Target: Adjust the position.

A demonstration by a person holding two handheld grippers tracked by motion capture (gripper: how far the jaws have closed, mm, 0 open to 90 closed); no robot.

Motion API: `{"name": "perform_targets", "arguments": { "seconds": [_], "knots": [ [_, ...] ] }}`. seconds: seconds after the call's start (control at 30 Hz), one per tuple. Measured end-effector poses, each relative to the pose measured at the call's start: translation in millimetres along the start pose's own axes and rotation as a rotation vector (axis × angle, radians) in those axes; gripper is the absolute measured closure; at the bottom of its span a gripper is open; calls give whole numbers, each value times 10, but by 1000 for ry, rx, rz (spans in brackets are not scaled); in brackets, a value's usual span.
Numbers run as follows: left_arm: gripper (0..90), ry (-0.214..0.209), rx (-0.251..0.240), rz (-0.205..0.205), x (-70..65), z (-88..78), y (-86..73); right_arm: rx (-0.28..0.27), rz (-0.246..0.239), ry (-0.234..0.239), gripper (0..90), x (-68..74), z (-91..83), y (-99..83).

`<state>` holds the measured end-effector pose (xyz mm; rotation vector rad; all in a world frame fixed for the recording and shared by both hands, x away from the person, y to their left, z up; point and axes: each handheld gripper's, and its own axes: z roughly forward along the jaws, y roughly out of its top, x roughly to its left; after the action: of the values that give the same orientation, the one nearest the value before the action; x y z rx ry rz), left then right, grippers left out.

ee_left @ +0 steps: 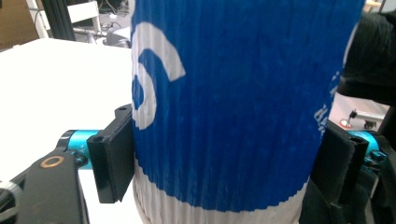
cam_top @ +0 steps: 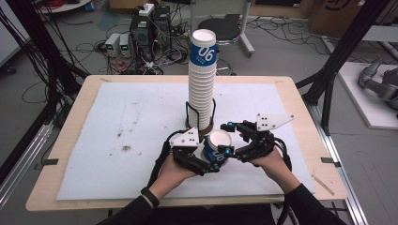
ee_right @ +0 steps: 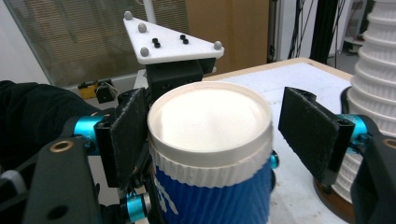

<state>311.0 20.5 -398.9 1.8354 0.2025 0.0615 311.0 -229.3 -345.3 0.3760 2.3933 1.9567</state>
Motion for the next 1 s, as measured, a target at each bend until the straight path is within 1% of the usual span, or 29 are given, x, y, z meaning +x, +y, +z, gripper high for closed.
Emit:
{"name": "perform_targets", "arguments": {
  "seconds": [0.07,0.1,0.13,0.17,0.23,0.3,0.4,0.5,0.53,0.6,0.63,0.67,0.7,0.73,0.77,0.8,0.87,0.9,0.93,1.0],
  "knots": [
    [213,2,32,7,-1,-3,24,-4,-2,-3,232,-14,-38,22],
    [215,0,45,14,1,-10,37,6,4,-2,218,-20,-56,37],
    [216,5,56,14,-2,-14,51,16,4,-11,216,-20,-74,56],
    [216,9,68,24,1,-20,63,27,-9,-17,215,-21,-90,74],
    [217,27,94,35,-2,-39,95,56,-13,-13,200,-17,-115,108],
    [220,34,117,30,5,-52,117,74,-19,-13,200,-9,-127,128],
    [224,48,174,48,14,-63,144,103,-25,-16,200,-4,-119,135],
    [227,46,211,53,18,-57,154,140,-22,-20,200,-11,-83,120],
    [226,45,217,48,11,-48,154,158,-14,-17,200,-11,-66,109],
    [227,36,238,55,11,-35,158,178,-24,-13,200,-17,-26,89],
    [227,37,242,58,4,-28,160,196,-23,-10,200,-22,7,73],
    [227,33,249,64,-1,-26,164,222,-9,-6,200,-11,32,61],
    [228,28,252,67,-7,-19,168,241,-25,-10,200,-12,55,46],
    [228,28,257,77,-9,-18,174,254,-25,-11,204,-9,77,33],
    [229,27,253,75,-17,-15,176,265,-23,-10,234,-8,95,22],
    [228,29,254,80,-21,-18,180,274,-27,-8,284,-6,99,18],
    [218,36,246,90,-25,-27,187,273,-36,1,287,-6,89,12],
    [202,36,230,92,-25,-32,189,263,-38,2,287,-12,81,13],
    [188,39,211,89,-28,-42,191,251,-35,6,287,-20,67,15],
    [134,39,154,74,-28,-64,181,222,-26,5,288,-35,34,22]
  ]
}}
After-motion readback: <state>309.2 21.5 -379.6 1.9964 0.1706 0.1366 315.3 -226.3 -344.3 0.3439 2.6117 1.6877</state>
